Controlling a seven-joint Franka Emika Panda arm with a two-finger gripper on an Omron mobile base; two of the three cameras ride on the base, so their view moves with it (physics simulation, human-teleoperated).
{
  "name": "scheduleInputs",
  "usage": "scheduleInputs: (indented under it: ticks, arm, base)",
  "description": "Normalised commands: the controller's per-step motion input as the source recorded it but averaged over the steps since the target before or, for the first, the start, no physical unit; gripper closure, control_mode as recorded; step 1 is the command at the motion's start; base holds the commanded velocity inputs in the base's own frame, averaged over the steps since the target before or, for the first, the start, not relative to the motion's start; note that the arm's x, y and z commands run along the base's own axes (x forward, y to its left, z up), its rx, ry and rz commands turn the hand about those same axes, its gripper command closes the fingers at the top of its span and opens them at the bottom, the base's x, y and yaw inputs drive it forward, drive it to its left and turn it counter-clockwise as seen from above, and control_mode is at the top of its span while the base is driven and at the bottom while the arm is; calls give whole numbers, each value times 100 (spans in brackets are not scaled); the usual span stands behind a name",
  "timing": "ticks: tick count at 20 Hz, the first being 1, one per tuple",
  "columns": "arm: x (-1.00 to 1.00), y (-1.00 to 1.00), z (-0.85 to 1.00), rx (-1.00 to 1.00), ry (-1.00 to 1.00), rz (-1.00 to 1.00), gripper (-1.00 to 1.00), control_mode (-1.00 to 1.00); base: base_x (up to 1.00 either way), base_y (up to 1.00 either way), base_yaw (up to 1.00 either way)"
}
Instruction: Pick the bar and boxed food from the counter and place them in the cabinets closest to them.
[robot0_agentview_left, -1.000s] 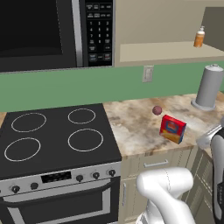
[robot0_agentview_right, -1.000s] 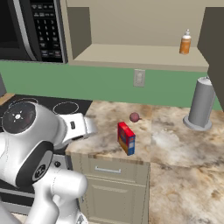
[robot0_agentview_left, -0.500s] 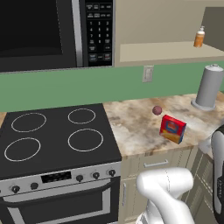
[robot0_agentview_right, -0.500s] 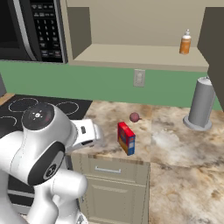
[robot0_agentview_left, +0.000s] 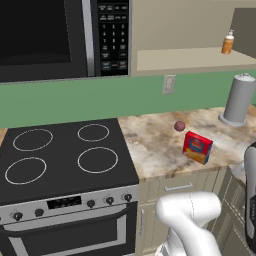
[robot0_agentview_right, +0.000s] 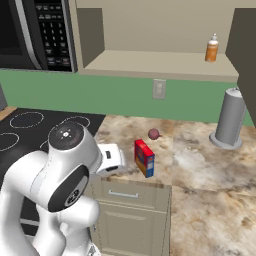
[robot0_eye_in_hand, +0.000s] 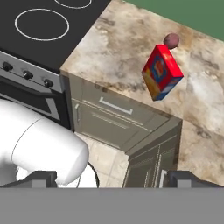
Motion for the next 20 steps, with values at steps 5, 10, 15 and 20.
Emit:
scheduleInputs:
  ticks: [5, 10, 15, 20]
  arm:
    - [2, -12, -35, 0, 0, 0, -100, -100]
    - [9, -8, -32, 0, 0, -1, -100, -100]
    - [16, -3, -30, -1, 0, -1, -100, -100]
    - [19, -1, -28, -1, -1, -1, -100, -100]
  base:
    - [0, 0, 0]
    - [0, 0, 0]
    - [0, 0, 0]
    - [0, 0, 0]
